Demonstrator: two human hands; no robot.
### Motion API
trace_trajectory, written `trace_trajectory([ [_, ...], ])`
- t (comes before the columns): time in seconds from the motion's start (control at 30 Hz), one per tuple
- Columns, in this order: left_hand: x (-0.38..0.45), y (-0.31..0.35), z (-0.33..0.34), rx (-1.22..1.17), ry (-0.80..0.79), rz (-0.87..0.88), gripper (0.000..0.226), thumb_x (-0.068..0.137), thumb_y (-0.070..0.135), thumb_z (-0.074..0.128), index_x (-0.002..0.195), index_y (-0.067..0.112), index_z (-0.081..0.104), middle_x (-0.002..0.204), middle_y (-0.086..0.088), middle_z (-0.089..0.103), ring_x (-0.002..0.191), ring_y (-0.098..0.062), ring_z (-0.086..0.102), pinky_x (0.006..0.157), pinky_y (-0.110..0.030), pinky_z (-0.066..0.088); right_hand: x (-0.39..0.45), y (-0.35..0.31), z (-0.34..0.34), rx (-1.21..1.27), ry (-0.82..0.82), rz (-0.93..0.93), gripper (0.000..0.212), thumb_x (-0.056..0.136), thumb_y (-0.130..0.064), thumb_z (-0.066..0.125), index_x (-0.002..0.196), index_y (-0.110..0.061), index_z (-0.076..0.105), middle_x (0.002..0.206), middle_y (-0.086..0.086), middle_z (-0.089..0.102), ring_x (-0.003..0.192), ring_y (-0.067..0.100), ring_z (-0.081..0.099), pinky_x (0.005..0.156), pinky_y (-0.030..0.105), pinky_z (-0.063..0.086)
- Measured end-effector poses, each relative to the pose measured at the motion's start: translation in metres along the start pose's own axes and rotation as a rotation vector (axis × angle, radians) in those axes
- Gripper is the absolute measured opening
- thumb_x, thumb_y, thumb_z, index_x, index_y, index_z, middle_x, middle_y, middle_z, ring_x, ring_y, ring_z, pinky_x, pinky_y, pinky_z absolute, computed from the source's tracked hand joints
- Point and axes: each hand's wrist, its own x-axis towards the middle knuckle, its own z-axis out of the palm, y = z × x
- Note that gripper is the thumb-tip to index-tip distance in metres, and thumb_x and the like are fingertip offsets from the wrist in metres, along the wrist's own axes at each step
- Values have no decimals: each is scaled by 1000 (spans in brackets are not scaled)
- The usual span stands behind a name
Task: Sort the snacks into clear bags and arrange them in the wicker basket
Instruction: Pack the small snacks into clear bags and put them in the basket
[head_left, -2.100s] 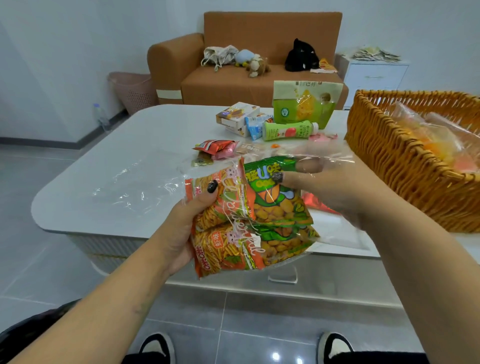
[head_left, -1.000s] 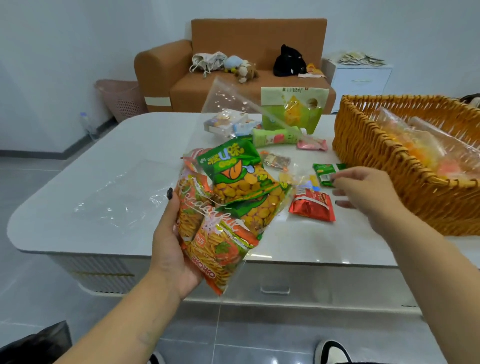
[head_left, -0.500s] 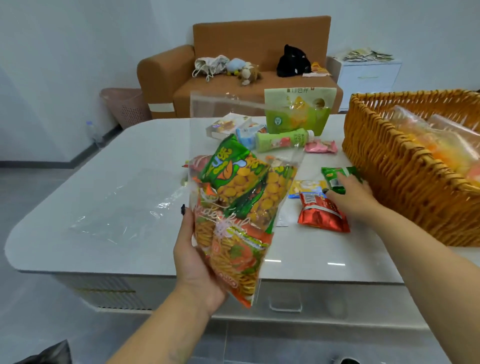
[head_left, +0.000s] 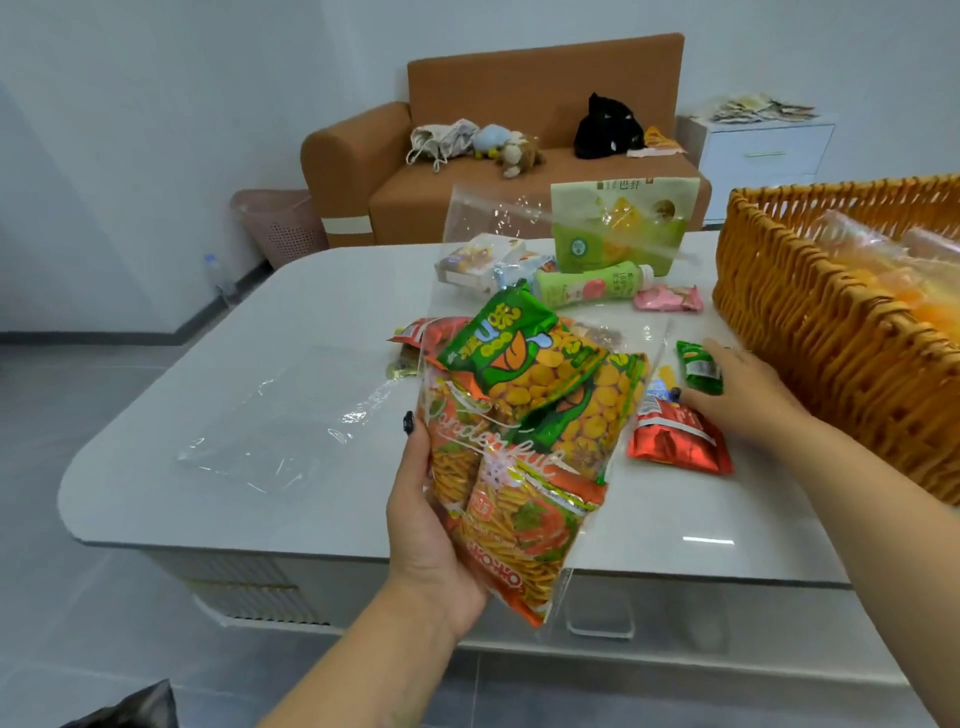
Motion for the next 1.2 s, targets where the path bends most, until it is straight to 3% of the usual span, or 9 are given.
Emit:
trace_trajectory([
  [0.17, 1, 3, -4, 40, 3, -1, 58, 86, 57, 50, 123, 15, 68, 119, -16, 69, 109, -37, 66, 100, -52, 46, -6, -3, -10, -205, 89, 17, 47, 83, -18, 62, 129, -11, 53, 125, 18, 54, 114, 37, 53, 90, 40, 50],
  [0.3, 0, 6, -5, 52, 10, 5, 58, 86, 58, 51, 124, 17, 67, 120, -16, 69, 110, -39, 65, 101, -55, 44, -13, -13, -20, -202, 225, -1, 26, 87, -12, 50, 111, -10, 60, 111, 17, 61, 99, 37, 59, 74, 38, 50],
  [0.43, -3, 11, -7, 93, 4, 30, 64, 77, 56, 57, 127, 18, 64, 122, -16, 68, 112, -39, 64, 103, -57, 43, -23, -36, -56, 351, 332, 92, 13, 95, -12, 47, 94, -6, 59, 98, 19, 63, 87, 36, 61, 70, 42, 53],
  [0.57, -8, 17, -14, 139, 9, 13, 64, 78, 53, 55, 128, 14, 63, 121, -18, 67, 112, -39, 64, 100, -53, 46, -62, -73, -102, 1180, 111, 133, 17, 98, -5, 44, 99, -12, 59, 89, 6, 67, 74, 17, 67, 53, 32, 59],
  [0.73, -20, 23, -22, 197, -30, -43, 55, 76, 52, 54, 107, 11, 76, 115, -20, 70, 102, -40, 68, 95, -49, 48, -120, -95, -129, 1569, -85, 166, 13, 98, -13, 45, 94, -12, 57, 66, 3, 70, 53, 12, 67, 43, 21, 52],
  [0.9, -32, 28, -27, 227, -71, -48, 57, 76, 53, 57, 112, 12, 74, 120, -21, 67, 110, -43, 64, 106, -57, 40, -160, -103, -137, 1445, -236, -40, 6, 88, -15, 58, 93, -14, 62, 65, -2, 71, 53, 9, 66, 43, 19, 52],
  [1.0, -40, 31, -28, 244, -88, -7, 44, 78, 46, 54, 96, 15, 79, 113, -20, 70, 100, -39, 69, 100, -53, 44, -168, -104, -142, 1309, -262, -146, 33, 68, -16, 66, 101, -13, 62, 79, 3, 75, 62, 16, 71, 45, 23, 53],
  [1.1, -45, 36, -28, 253, -61, -3, 41, 79, 44, 52, 87, 17, 81, 109, -19, 72, 93, -36, 71, 95, -50, 47, -172, -105, -138, 1257, -293, -179, 43, 64, -14, 67, 106, -10, 60, 91, 8, 76, 77, 23, 74, 56, 33, 60],
  [1.2, -44, 40, -30, 193, -5, -49, 53, 84, 55, 50, 101, 14, 78, 116, -20, 69, 102, -40, 68, 96, -51, 48, -172, -111, -130, 1269, -317, -209, 43, 69, -12, 66, 111, -8, 60, 98, 10, 75, 86, 26, 73, 68, 37, 61],
])
